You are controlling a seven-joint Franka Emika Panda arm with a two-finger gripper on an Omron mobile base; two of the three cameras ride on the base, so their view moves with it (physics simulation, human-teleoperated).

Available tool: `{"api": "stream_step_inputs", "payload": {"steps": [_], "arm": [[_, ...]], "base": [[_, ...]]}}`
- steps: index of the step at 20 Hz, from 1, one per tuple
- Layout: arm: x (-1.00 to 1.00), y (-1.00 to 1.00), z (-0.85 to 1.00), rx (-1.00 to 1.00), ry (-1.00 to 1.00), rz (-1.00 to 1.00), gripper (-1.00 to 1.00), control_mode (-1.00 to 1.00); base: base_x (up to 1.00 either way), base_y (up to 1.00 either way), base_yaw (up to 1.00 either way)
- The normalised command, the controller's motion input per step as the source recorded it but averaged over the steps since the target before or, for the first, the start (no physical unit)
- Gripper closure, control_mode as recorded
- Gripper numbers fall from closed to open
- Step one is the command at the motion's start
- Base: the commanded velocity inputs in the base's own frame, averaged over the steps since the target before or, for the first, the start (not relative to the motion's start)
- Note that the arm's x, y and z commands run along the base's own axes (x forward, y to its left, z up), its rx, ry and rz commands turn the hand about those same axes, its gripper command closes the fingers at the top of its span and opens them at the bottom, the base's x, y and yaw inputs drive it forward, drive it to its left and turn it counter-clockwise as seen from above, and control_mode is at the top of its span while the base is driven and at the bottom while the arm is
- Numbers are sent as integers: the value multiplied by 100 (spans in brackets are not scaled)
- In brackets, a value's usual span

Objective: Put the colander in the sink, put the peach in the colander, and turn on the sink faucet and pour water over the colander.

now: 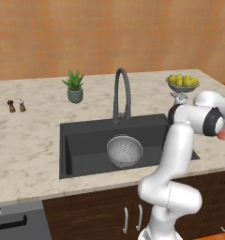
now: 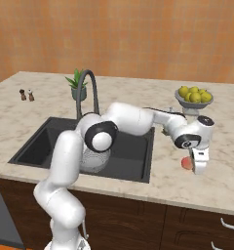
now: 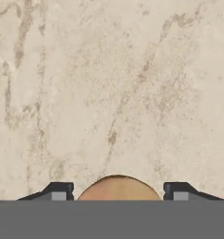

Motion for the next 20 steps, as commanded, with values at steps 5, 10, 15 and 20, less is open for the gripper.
{"api": "stream_step_inputs", "payload": {"steps": [5, 10, 15, 20], "arm": [[-46, 100, 74, 9, -76, -14, 100, -100], [-28, 100, 65, 0, -50, -5, 100, -100], [8, 100, 72, 0, 9, 27, 100, -100], [15, 100, 40, 2, 24, 42, 100, -100]], "base": [[0, 0, 0], [0, 0, 0], [0, 0, 0], [0, 0, 0]]}}
